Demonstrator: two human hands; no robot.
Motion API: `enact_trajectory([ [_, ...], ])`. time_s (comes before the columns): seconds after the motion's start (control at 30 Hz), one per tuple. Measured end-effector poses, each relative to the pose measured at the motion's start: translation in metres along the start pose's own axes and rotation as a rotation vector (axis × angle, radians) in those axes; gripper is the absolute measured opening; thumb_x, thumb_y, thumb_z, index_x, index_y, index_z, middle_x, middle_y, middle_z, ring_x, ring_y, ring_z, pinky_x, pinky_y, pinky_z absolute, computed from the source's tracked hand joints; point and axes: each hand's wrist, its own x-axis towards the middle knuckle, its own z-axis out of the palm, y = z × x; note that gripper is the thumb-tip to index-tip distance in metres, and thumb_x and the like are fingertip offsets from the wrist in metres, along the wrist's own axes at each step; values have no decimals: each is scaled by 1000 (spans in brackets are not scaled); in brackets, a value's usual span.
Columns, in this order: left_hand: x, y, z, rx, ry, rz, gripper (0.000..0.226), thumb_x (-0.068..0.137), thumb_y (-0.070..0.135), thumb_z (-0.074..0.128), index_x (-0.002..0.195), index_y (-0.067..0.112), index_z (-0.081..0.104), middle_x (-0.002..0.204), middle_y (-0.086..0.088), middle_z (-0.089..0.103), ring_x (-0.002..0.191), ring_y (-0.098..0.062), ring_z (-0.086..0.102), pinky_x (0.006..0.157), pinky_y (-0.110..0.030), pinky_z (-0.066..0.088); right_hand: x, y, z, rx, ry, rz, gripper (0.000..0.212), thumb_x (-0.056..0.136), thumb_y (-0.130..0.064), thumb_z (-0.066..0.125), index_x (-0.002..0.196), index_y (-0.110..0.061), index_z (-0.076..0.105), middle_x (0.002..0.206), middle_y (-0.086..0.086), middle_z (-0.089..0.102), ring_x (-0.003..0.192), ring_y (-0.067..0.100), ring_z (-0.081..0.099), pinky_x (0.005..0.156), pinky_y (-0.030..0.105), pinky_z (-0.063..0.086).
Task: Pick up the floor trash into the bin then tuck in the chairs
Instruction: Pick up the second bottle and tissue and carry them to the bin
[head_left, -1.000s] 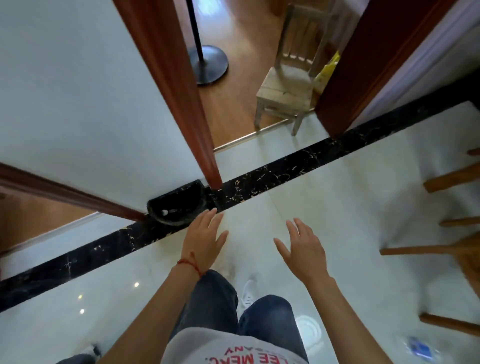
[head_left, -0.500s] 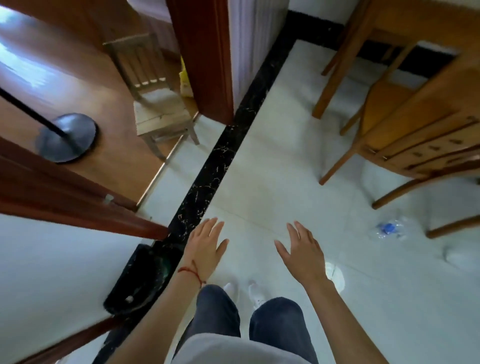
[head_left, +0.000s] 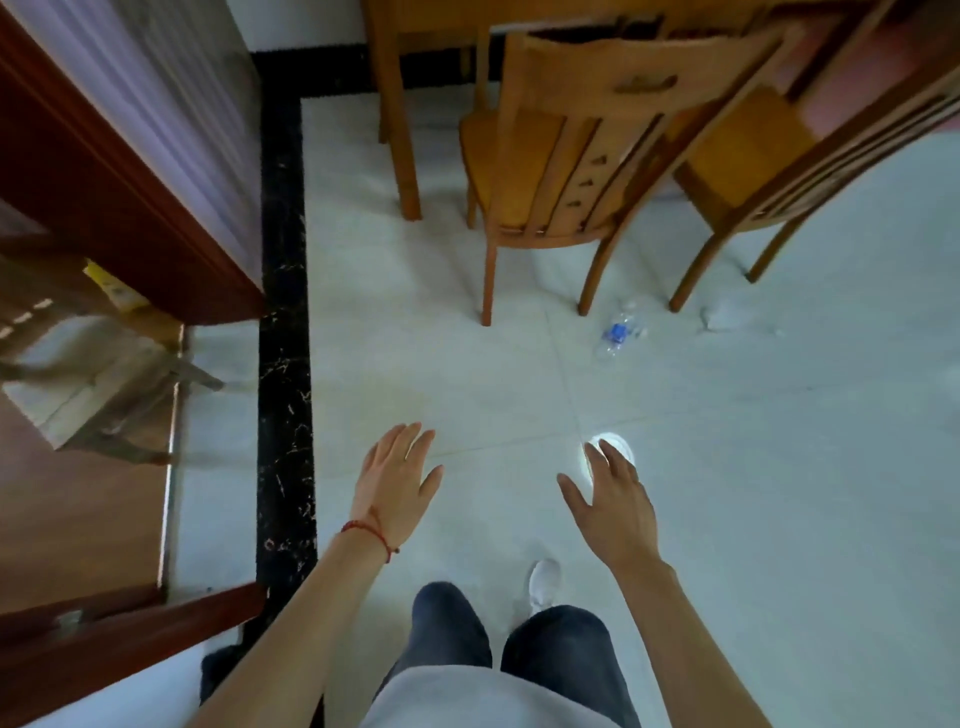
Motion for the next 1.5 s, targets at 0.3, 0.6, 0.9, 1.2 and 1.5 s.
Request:
enact_trajectory([
  [0.3,37,95,7,-16,-21,162,51,94,35,39,139,11,33,149,-9,30,140,-25,20,113,-35,17,-13,77,-45,53,163,97,56,90,-41,49,136,-11,38,148,9,34,134,25,32,101,39,36],
  [0.6,76,212,38,-6,0,184,51,95,34,40,139,10,33,150,-9,30,140,-25,19,113,-35,16,8,188,-102,44,185,109,54,88,-39,54,132,-9,44,142,13,41,129,31,40,97,42,40],
  [0.9,124,308,54,15,5,207,50,94,31,43,139,9,33,149,-11,30,140,-26,19,114,-34,13,55,267,-161,44,180,104,56,90,-41,49,136,-11,39,146,10,36,134,28,34,103,41,36],
  [1.2,229,367,53,76,-18,250,53,94,35,41,139,11,32,150,-10,29,140,-25,21,113,-32,18,146,302,-201,52,215,88,55,89,-42,51,132,-9,45,142,13,42,129,31,41,100,43,40],
  [1.5,341,419,38,128,-88,281,55,93,36,40,141,11,28,151,-11,26,140,-26,19,114,-32,16,247,323,-255,-9,239,70,58,87,-50,39,122,-6,54,129,16,56,114,34,56,88,45,50],
])
